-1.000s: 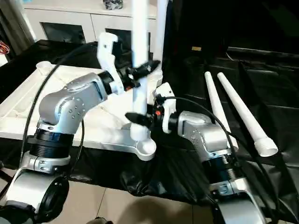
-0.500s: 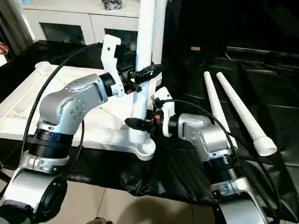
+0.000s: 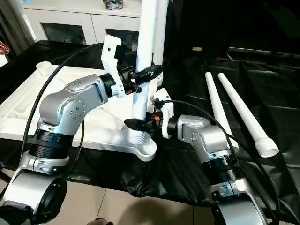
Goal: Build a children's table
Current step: Pick table leg
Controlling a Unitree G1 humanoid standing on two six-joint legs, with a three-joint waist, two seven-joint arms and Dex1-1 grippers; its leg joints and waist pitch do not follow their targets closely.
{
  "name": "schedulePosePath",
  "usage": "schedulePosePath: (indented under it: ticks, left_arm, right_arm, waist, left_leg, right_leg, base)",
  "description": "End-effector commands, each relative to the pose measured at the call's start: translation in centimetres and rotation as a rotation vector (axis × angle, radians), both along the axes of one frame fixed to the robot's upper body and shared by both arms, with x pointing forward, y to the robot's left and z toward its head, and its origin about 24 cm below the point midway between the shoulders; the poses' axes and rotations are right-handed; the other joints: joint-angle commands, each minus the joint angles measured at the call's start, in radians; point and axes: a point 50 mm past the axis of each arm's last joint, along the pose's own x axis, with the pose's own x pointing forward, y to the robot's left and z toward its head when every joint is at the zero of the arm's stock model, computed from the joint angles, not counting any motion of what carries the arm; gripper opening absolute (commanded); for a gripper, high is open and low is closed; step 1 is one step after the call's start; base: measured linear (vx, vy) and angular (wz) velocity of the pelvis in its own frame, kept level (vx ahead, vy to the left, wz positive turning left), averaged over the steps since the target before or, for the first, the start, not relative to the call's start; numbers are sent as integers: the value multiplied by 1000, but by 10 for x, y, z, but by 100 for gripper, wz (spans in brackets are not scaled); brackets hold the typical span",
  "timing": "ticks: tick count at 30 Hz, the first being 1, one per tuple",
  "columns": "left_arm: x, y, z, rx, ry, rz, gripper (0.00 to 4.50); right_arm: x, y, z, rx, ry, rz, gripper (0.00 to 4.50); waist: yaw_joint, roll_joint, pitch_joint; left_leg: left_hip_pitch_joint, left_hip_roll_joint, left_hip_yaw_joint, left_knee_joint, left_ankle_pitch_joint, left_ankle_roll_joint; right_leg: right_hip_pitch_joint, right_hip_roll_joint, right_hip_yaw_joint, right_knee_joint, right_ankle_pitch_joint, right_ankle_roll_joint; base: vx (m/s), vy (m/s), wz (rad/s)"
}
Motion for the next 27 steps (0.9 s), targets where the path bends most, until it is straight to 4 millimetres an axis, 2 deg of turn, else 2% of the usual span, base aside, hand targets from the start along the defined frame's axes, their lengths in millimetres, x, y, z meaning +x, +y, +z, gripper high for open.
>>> schedulePosePath:
  ticks: [1,2,5,6,8,10,13,15,17,18,20,23,24,27]
  left_arm:
    - [0,-1,13,-17,-47,-24,250]
    - [1,0,14,-20,-59,-11,257]
    - [5,7,21,-73,-129,32,278]
    - [5,14,28,-146,-164,34,278]
    - [5,20,32,-186,-190,49,278]
    - [5,27,32,-169,-225,61,278]
    - [3,34,26,-118,-247,35,278]
    - [-4,45,10,4,-272,-48,278]
    - [-6,47,5,45,-283,-68,278]
    - [-11,51,-8,141,-299,-118,278]
    - [-23,60,-43,335,-257,-237,278]
    - [-28,64,-59,398,-224,-285,278]
    - [-34,67,-71,443,-191,-336,278]
    - [-41,72,-88,517,-155,-409,278]
  right_arm:
    - [2,-6,0,20,16,-41,191]
    - [2,-6,0,23,12,-49,191]
    - [4,-7,1,44,-13,-97,190]
    - [7,-8,3,64,-26,-136,190]
    - [9,-9,4,73,-47,-171,189]
    - [14,-12,5,95,-65,-228,189]
    - [18,-16,7,114,-80,-292,189]
    - [20,-22,7,113,-106,-352,189]
    - [20,-24,7,112,-108,-359,189]
    - [20,-27,7,106,-115,-371,189]
    - [16,-33,5,68,-132,-378,189]
    - [13,-36,4,62,-133,-378,189]
    - [11,-37,3,63,-135,-369,189]
    - [9,-38,1,60,-137,-365,189]
  waist:
    - [4,-11,-85]
    - [5,-5,-85]
    - [4,-9,-85]
    - [4,-9,-86]
    - [3,-9,-88]
    - [1,-10,-86]
    - [0,-6,-85]
    - [-2,-8,-85]
    - [-4,-3,-86]
    - [-4,-5,-85]
    - [-3,-2,-83]
    - [-4,0,-83]
    - [-4,0,-83]
    - [-6,-1,-80]
  left_leg:
    - [15,26,-7,-55,-115,35]
    - [16,27,-8,-55,-117,34]
    - [14,26,-8,-56,-119,31]
    - [15,27,-9,-56,-120,28]
    - [15,27,-8,-56,-115,23]
    - [16,27,-8,-57,-122,25]
    - [20,28,-7,-59,-131,18]
    - [18,29,-8,-61,-126,16]
    - [22,30,-7,-61,-128,10]
    - [21,30,-8,-62,-127,9]
    - [25,31,-6,-65,-143,1]
    - [25,33,-6,-67,-145,-8]
    - [25,32,-6,-68,-151,-11]
    - [25,31,-5,-70,-186,-21]
  right_leg:
    - [62,-74,44,-67,-124,-207]
    - [61,-74,43,-66,-127,-208]
    - [63,-74,44,-69,-125,-204]
    - [63,-75,44,-68,-122,-205]
    - [64,-75,43,-65,-108,-211]
    - [61,-75,43,-66,-117,-207]
    - [57,-74,44,-66,-142,-200]
    - [58,-75,44,-65,-143,-196]
    - [54,-73,46,-63,-142,-187]
    - [56,-73,46,-63,-137,-186]
    - [50,-73,47,-63,-163,-173]
    - [50,-73,49,-61,-151,-167]
    - [51,-73,49,-62,-152,-171]
    - [50,-75,50,-65,-195,-173]
  base:
    - [0,0,0]
    - [0,0,0]
    - [0,0,0]
    - [0,0,0]
    - [0,0,0]
    - [0,0,0]
    - [0,0,0]
    - [0,0,0]
    - [0,0,0]
    - [0,0,0]
    - [0,0,0]
    - [0,0,0]
    - [0,0,0]
    - [0,0,0]
